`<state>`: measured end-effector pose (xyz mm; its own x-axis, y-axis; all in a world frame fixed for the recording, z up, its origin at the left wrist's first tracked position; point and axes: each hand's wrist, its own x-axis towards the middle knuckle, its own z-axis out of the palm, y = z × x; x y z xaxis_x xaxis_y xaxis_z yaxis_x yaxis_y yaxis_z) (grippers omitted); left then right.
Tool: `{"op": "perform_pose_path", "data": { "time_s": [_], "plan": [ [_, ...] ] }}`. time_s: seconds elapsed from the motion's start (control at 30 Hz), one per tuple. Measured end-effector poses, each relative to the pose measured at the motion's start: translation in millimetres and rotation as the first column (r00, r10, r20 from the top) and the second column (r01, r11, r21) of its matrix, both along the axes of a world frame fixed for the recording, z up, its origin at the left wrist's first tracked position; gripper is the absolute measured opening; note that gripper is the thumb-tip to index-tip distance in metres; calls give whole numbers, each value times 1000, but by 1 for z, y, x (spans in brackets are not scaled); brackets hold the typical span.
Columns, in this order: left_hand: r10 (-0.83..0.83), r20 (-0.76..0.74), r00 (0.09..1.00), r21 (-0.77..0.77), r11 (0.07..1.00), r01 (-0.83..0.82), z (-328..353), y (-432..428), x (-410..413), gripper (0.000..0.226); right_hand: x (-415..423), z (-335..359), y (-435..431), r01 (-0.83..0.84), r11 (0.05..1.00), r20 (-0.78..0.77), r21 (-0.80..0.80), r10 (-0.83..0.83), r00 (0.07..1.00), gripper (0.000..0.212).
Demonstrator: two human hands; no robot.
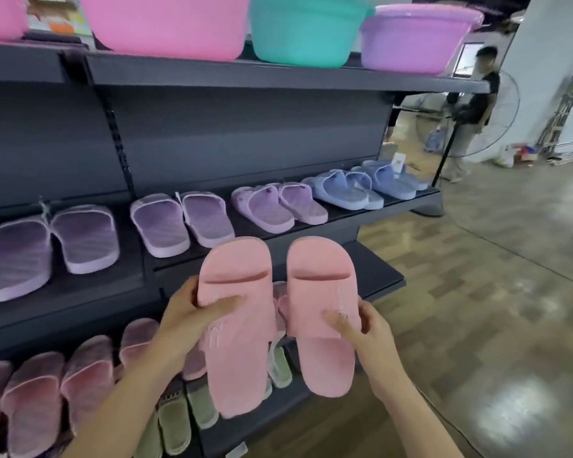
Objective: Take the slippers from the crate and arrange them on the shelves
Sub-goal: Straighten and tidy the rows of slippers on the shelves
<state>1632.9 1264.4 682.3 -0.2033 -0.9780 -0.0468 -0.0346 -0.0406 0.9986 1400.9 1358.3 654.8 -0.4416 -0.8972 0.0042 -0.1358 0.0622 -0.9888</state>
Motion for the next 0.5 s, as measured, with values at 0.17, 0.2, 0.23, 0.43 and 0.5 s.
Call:
{"op": "perform_pose_path", "data": {
  "time_s": [0.17, 0.2, 0.23, 0.43, 0.5],
  "plan": [
    [20, -40, 999, -6, 1000, -20, -1, 2, -97, 49, -96, 6, 2, -7, 1000, -14, -24, 7, 1000, 80],
    [19, -56, 998, 2, 1000, -19, -2, 4, -117, 48, -115, 8, 2, -7, 1000, -5, -25, 7, 1000, 78],
    [11, -64, 998, 4, 1000, -11, -2, 7, -136, 46, -134, 9, 3, -3, 1000, 1, -23, 3, 1000, 77],
    [31, -55, 998, 36, 999, -30, -9, 7, -218, 80, -219, 0, 0, -10, 1000, 51, 2, 9, 999, 70],
    [44, -69, 997, 76, 996, -38, -16, 1, -236, 79, -239, -5, -3, -12, 1000, 56, 14, 11, 998, 70]
  ]
}}
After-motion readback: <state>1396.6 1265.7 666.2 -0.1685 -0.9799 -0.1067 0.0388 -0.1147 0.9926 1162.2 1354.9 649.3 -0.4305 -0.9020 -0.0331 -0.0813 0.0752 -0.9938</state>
